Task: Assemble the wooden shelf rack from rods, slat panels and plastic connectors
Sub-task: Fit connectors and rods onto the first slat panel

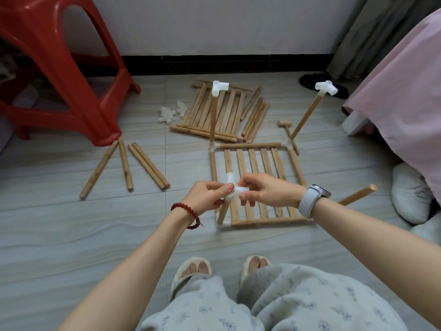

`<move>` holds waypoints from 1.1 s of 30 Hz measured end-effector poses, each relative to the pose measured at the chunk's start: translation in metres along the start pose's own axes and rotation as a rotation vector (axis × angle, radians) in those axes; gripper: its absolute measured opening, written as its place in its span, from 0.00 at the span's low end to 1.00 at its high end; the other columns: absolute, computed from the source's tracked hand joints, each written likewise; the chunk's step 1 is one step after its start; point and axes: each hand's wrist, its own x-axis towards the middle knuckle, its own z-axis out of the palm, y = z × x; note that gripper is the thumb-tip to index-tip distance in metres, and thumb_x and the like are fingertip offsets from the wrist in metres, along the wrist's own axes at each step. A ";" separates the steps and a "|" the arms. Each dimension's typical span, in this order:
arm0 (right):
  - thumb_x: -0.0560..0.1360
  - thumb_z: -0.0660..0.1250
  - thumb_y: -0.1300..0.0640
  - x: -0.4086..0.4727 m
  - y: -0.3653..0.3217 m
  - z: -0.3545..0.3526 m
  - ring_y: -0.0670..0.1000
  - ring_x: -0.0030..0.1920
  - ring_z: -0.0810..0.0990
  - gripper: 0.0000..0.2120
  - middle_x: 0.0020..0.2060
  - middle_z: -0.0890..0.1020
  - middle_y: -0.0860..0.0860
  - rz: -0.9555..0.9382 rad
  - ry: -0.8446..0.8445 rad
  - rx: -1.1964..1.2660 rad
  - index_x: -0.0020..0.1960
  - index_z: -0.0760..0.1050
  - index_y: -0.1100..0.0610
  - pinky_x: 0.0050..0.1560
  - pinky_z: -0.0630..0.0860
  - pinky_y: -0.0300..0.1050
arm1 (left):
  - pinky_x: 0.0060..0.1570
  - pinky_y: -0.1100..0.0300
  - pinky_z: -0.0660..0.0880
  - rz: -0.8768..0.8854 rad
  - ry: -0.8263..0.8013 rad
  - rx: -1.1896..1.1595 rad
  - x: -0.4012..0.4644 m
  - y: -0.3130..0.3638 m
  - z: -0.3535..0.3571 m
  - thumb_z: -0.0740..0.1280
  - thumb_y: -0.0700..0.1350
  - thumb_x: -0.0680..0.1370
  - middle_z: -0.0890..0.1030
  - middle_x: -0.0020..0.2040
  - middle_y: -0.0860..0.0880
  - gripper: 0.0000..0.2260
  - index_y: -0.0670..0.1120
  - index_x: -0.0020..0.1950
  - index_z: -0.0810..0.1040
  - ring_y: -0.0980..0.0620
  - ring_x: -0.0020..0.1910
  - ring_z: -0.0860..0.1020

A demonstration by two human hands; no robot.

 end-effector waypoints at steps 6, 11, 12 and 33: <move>0.79 0.62 0.54 0.008 -0.008 0.009 0.44 0.39 0.77 0.05 0.40 0.79 0.46 -0.018 -0.005 -0.044 0.53 0.70 0.55 0.43 0.75 0.41 | 0.52 0.62 0.76 -0.040 0.012 -0.077 -0.006 -0.005 -0.008 0.67 0.48 0.76 0.82 0.49 0.46 0.11 0.44 0.54 0.80 0.53 0.48 0.79; 0.79 0.61 0.54 0.007 -0.020 0.014 0.43 0.38 0.74 0.06 0.39 0.77 0.44 0.000 -0.014 -0.138 0.54 0.70 0.55 0.38 0.71 0.36 | 0.57 0.57 0.74 -0.057 0.033 -0.039 -0.018 -0.011 -0.007 0.65 0.51 0.76 0.81 0.52 0.46 0.12 0.46 0.54 0.79 0.51 0.53 0.78; 0.79 0.61 0.53 0.006 -0.021 0.014 0.43 0.38 0.74 0.07 0.40 0.77 0.44 0.011 -0.016 -0.159 0.54 0.71 0.55 0.39 0.71 0.36 | 0.56 0.57 0.74 -0.049 0.023 0.002 -0.019 -0.011 -0.005 0.64 0.53 0.77 0.81 0.52 0.48 0.12 0.48 0.53 0.78 0.52 0.54 0.78; 0.80 0.53 0.59 0.221 -0.059 -0.039 0.54 0.54 0.78 0.17 0.55 0.80 0.55 -0.050 0.288 -0.280 0.65 0.71 0.57 0.49 0.73 0.43 | 0.64 0.59 0.63 0.032 0.509 0.737 0.141 0.004 -0.172 0.59 0.44 0.79 0.73 0.66 0.45 0.17 0.44 0.67 0.71 0.48 0.66 0.69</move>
